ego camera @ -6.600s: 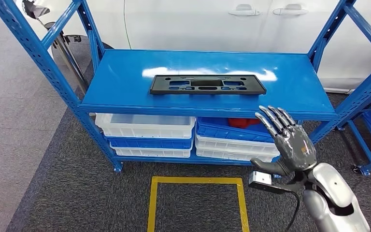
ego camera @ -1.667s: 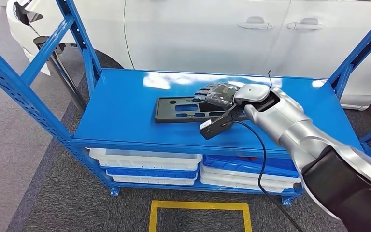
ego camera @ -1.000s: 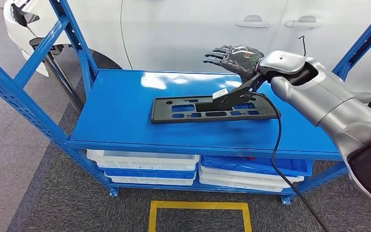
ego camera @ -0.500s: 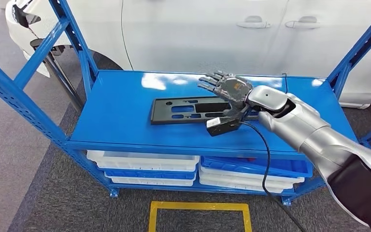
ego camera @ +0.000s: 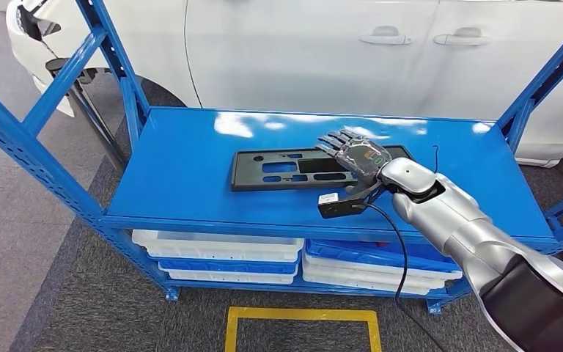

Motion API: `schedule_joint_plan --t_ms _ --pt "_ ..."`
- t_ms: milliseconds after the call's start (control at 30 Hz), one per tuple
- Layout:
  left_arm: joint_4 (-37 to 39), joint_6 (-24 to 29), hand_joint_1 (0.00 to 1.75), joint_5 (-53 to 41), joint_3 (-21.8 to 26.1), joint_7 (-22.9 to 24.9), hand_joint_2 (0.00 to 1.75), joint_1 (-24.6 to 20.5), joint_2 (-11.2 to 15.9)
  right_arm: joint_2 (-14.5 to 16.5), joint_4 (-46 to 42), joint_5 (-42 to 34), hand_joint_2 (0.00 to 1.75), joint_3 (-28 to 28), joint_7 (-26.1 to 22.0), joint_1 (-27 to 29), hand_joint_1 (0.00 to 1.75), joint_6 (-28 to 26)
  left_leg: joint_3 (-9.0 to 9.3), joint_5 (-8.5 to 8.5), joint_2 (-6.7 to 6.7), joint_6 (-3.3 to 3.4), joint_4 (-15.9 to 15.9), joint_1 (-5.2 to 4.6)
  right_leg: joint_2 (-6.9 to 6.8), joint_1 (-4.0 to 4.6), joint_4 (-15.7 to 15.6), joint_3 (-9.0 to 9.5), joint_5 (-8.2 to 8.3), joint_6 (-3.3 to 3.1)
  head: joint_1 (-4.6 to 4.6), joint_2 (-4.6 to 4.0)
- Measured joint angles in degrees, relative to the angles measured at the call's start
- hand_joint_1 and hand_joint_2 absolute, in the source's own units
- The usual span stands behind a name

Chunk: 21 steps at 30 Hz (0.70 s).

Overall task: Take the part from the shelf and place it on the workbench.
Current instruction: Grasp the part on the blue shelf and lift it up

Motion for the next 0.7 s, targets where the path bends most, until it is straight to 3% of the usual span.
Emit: schedule_joint_plan --t_ms 67,100,167,233,267,300,333,400,467,567,633,700 --pt "0.0 -0.02 0.0 0.02 0.0 0.0 0.0 -0.03 0.0 0.02 0.15 0.94 1.75 -1.16 0.34 1.09 0.0 -0.78 0.19 0.3 0.01 0.78 -0.45 0.07 -0.02 -0.22 1.2 -0.47 -1.0 0.64 0.01 0.0" --pt "0.0 0.01 0.0 0.03 0.0 -0.01 0.0 -0.1 -0.01 0.03 0.2 1.47 1.75 -1.84 0.52 1.53 0.0 -0.94 0.27 0.44 0.04 1.12 -0.67 0.16 -0.01 -0.3 3.3 -1.4 -2.31 0.89 0.01 0.0" --pt "0.0 0.06 0.0 0.05 0.0 -0.03 0.0 -0.14 0.0 0.04 0.3 2.25 1.75 -3.29 0.76 2.45 0.0 -1.01 0.26 0.49 0.06 1.47 -0.73 0.14 -0.03 -0.4 10.61 -4.8 -5.92 1.25 0.01 0.0" --pt "0.0 0.08 0.0 0.05 0.0 -0.02 0.0 -0.03 0.01 0.05 0.42 3.01 1.75 -4.4 1.11 3.39 0.0 -1.17 0.25 0.45 0.03 1.53 -0.66 0.06 -0.03 -0.42 16.18 -7.56 -7.53 1.44 0.01 0.0" --pt "0.0 0.08 0.0 0.04 -0.01 -0.01 0.0 0.01 0.01 0.05 0.45 3.64 1.75 -4.79 1.48 3.74 0.0 -1.43 0.24 0.43 0.0 1.52 -0.6 0.04 -0.04 -0.42 16.0 -7.56 -6.78 1.42 0.01 0.0" --pt "0.0 0.09 0.0 0.03 -0.01 0.02 0.0 -0.01 -0.01 0.07 0.46 4.41 1.75 -5.14 1.99 3.95 0.0 -1.82 0.26 0.39 -0.03 1.47 -0.53 0.02 -0.04 -0.41 13.52 -6.41 -5.1 1.29 0.01 0.0" --pt "0.0 0.09 0.0 0.03 -0.02 0.03 0.0 -0.06 -0.02 0.1 0.47 5.19 1.75 -5.48 2.56 4.05 0.0 -2.26 0.28 0.32 -0.05 1.37 -0.46 0.0 -0.04 -0.38 9.48 -4.45 -3.0 1.07 0.01 0.0" --pt "0.0 0.13 0.0 0.02 -0.04 0.06 0.0 -0.18 -0.05 0.44 0.67 6.65 1.75 -6.01 3.54 4.04 0.0 -2.92 0.2 0.14 -0.06 0.99 -0.25 -0.21 -0.03 -0.09 2.36 -1.0 -0.42 0.46 0.01 0.0" --pt "0.0 0.24 0.0 0.02 -0.04 0.07 0.0 -0.26 -0.08 1.3 1.4 7.89 1.75 -6.42 4.07 4.07 0.0 -3.3 0.11 0.05 -0.02 0.44 -0.22 -0.32 0.01 0.25 0.18 -0.08 -0.15 -0.09 0.0 0.01" --pt "0.0 0.45 0.0 0.03 -0.04 0.09 0.0 -0.35 -0.1 2.86 2.85 9.11 1.75 -6.97 4.45 4.04 0.0 -3.6 -0.08 -0.63 0.02 -0.46 0.44 -0.3 0.0 -0.13 -0.29 0.08 0.16 -1.02 0.0 0.0" --pt "0.0 0.55 0.0 0.04 -0.04 0.1 0.0 -0.37 -0.09 3.84 3.67 9.55 1.75 -7.26 4.78 3.94 0.0 -3.65 -2.14 -3.54 0.05 -1.0 5.24 -0.16 -0.12 -0.4 -0.65 0.34 0.33 -1.55 0.0 0.0" --pt "0.0 0.59 0.0 0.02 -0.04 0.21 0.0 -0.33 -0.09 4.67 4.64 9.88 1.75 -7.45 5.11 3.91 0.0 -3.68 -5.79 -7.04 0.07 -1.45 13.1 0.02 -0.13 -0.37 -0.63 0.37 0.3 -1.75 -0.01 0.0"
